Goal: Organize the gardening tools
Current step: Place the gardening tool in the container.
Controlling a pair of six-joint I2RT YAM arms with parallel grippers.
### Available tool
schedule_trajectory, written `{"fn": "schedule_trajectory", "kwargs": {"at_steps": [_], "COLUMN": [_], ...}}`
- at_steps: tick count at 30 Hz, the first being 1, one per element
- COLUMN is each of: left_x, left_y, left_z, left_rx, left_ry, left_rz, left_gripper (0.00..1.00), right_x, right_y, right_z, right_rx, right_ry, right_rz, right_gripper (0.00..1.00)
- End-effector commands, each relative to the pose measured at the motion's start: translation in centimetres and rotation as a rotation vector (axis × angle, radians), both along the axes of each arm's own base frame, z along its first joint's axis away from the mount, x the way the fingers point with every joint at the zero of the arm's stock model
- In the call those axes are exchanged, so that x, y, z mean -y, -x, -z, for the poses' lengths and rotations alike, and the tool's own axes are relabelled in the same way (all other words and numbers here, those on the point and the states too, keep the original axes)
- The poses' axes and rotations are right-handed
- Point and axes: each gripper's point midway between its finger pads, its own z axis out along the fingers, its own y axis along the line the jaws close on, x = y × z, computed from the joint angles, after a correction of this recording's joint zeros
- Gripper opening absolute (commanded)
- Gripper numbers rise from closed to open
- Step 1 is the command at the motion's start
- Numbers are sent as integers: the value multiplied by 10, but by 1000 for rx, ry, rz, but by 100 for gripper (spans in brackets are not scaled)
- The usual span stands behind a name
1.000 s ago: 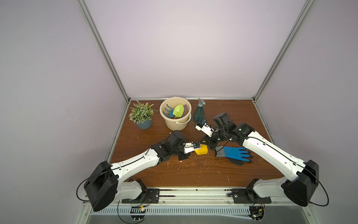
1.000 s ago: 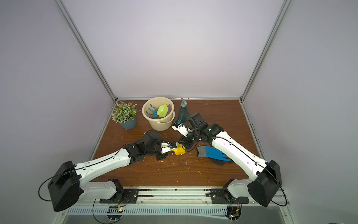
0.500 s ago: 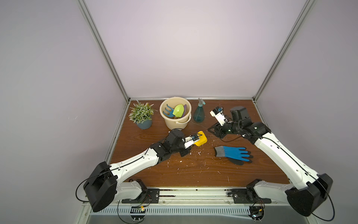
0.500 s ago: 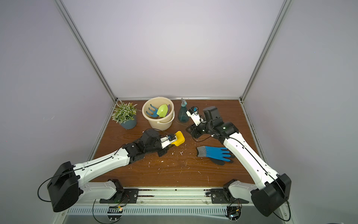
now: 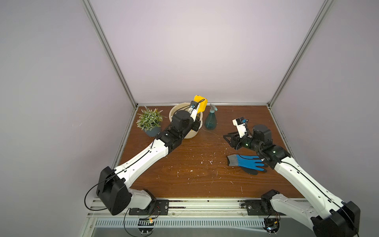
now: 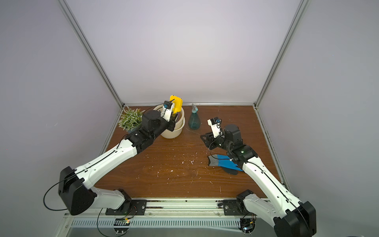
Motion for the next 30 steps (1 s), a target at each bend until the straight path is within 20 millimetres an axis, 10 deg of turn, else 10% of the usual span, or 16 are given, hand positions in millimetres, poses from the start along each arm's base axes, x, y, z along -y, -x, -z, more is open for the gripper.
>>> {"fn": "schedule_trajectory", "kwargs": {"at_steps": [1,12,24,30], "left_x": [-23,-63,-60,-59], "left_y": [-36,-123,-125,-121], "left_z": [-15,14,82,92], "left_rx": [9,59,56,47], "left_ry": [87,130,124,119], "left_rz": [-158,-326,-306,-295], "left_gripper": [1,2,19,46], "right_x": [-10,-5,0,-1], "right_y": [1,10,10,9], "right_z": [-44,-29,-30,-28], "right_rx": [123,113,123,118], "right_ry": [-136,-104,-91,-88], "right_rz": [-18,6,34,32], "right_gripper": [44,45,45,45]}}
